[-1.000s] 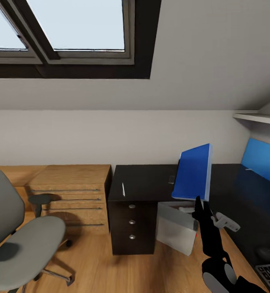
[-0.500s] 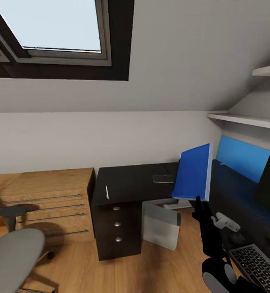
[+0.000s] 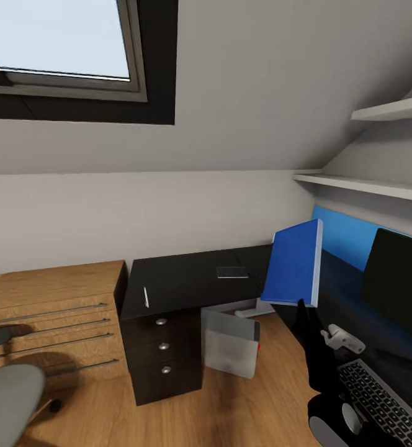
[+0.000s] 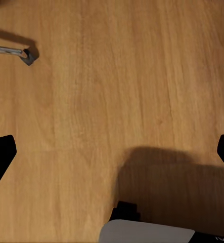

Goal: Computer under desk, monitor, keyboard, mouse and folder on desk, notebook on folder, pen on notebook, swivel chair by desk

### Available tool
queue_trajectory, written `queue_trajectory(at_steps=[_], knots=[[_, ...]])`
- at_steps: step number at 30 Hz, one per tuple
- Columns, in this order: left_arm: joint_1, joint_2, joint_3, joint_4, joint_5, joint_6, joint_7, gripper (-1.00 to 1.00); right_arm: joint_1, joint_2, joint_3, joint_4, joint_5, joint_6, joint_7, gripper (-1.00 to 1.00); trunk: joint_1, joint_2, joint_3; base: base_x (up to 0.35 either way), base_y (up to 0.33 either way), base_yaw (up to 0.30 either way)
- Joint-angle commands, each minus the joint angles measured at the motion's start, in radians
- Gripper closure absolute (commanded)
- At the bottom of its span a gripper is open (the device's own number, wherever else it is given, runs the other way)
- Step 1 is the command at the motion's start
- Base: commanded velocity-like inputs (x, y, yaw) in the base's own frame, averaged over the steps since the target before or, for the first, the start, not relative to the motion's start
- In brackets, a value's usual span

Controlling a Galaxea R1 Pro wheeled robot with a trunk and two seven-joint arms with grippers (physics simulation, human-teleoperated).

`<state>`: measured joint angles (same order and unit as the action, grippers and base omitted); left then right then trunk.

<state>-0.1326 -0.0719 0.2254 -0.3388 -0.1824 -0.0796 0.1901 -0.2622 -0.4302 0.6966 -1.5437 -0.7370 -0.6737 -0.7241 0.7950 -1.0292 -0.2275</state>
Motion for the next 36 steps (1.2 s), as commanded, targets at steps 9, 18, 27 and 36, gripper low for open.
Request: queue_trajectory(at_steps=[9, 18, 27, 36], knots=[[-0.001, -0.001, 0.006, 0.001, -0.010, -0.003, 0.002, -1.00, -0.002, 0.001, 0.006, -0.001, 0.000, -0.005, -0.006, 1.00, 0.000, -0.001, -0.001, 0.000, 0.000, -0.004], [-0.001, 0.001, 0.007, 0.000, -0.008, -0.003, 0.003, -1.00, -0.002, 0.067, 0.003, 0.059, 0.032, -0.008, -0.005, 1.00, 0.000, -0.001, -0.001, 0.000, 0.000, 0.000], [-0.001, 0.000, 0.005, 0.000, -0.011, -0.003, 0.003, -1.00, -0.368, 0.511, -0.283, 0.617, 0.024, 0.001, -0.011, 1.00, 0.000, -0.001, -0.001, 0.000, 0.000, 0.000], [-0.001, -0.002, 0.005, 0.000, -0.012, -0.003, 0.004, -1.00, -0.475, 0.526, -0.357, 0.742, -0.266, 0.003, -0.008, 1.00, 0.000, -0.001, -0.001, 0.000, 0.000, 0.000]])
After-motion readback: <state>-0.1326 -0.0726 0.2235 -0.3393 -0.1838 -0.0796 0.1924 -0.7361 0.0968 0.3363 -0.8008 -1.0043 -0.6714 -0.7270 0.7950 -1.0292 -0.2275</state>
